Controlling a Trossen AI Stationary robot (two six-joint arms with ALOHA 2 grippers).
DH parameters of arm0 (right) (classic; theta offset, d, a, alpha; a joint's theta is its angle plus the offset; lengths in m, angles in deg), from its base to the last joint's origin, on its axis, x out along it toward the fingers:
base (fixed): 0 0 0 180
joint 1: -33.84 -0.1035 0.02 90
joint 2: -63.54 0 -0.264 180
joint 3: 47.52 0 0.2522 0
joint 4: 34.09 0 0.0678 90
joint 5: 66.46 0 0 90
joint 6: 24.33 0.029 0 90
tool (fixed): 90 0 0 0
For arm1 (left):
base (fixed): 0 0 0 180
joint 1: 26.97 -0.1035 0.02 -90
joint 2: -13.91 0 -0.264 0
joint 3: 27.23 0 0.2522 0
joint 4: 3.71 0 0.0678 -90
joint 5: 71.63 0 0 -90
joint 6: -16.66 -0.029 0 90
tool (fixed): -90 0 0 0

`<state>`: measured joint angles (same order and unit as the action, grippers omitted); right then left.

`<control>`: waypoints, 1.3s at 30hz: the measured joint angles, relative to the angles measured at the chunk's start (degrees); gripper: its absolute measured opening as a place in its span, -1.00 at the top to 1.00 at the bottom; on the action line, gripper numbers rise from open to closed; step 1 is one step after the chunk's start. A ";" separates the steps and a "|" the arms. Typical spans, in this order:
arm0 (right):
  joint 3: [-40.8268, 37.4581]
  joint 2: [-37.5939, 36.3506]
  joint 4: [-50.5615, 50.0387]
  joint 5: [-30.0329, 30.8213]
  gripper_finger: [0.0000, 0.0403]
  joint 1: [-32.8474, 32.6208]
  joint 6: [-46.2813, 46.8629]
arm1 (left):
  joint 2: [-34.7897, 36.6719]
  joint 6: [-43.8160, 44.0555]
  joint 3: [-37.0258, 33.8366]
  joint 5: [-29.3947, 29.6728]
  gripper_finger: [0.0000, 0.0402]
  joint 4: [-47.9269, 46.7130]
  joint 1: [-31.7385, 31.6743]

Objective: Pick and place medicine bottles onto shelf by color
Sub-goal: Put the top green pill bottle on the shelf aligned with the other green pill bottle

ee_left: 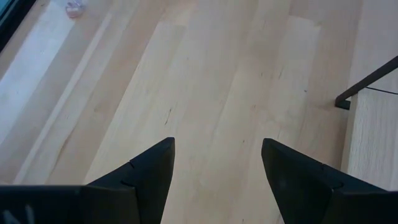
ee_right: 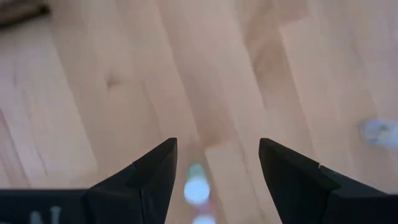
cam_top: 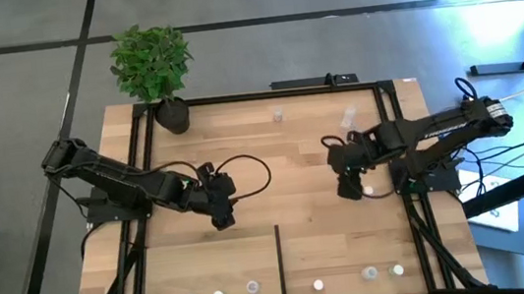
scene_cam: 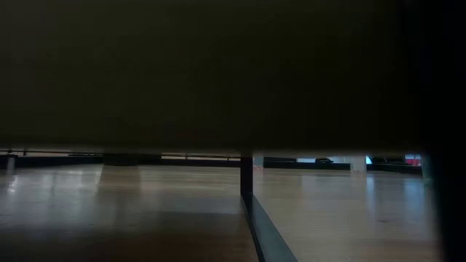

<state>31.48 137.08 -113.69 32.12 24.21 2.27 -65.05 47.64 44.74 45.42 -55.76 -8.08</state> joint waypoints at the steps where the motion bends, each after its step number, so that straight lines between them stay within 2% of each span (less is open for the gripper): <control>1: 0.00 0.00 -0.93 -0.02 -0.13 -1.01 0.28 | 0.00 0.02 0.00 0.00 -0.16 -0.01 0.00; 11: 0.00 3.71 -4.78 2.26 -0.13 -7.19 8.95 | 0.00 -0.02 0.00 0.00 -0.16 0.30 0.04; 19: -0.47 4.81 -4.79 2.49 -0.13 -10.55 4.92 | 0.00 -0.09 0.00 0.00 -0.16 0.23 0.04; 28: -12.00 4.59 3.47 0.37 -0.13 -11.51 10.62 | -0.04 -0.18 0.00 0.00 -0.16 -0.08 0.04; 35: -15.12 4.57 3.64 0.42 -0.13 -11.52 10.46 | -0.04 -0.04 0.00 0.00 -0.16 -0.08 0.05; 39: -17.62 4.57 7.11 0.42 -0.13 -11.50 10.52 | -0.04 -0.02 0.00 0.00 -0.16 -0.06 0.07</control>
<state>13.86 141.65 -106.59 32.54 12.72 12.79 -65.09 47.62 44.74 45.42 -55.82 -8.01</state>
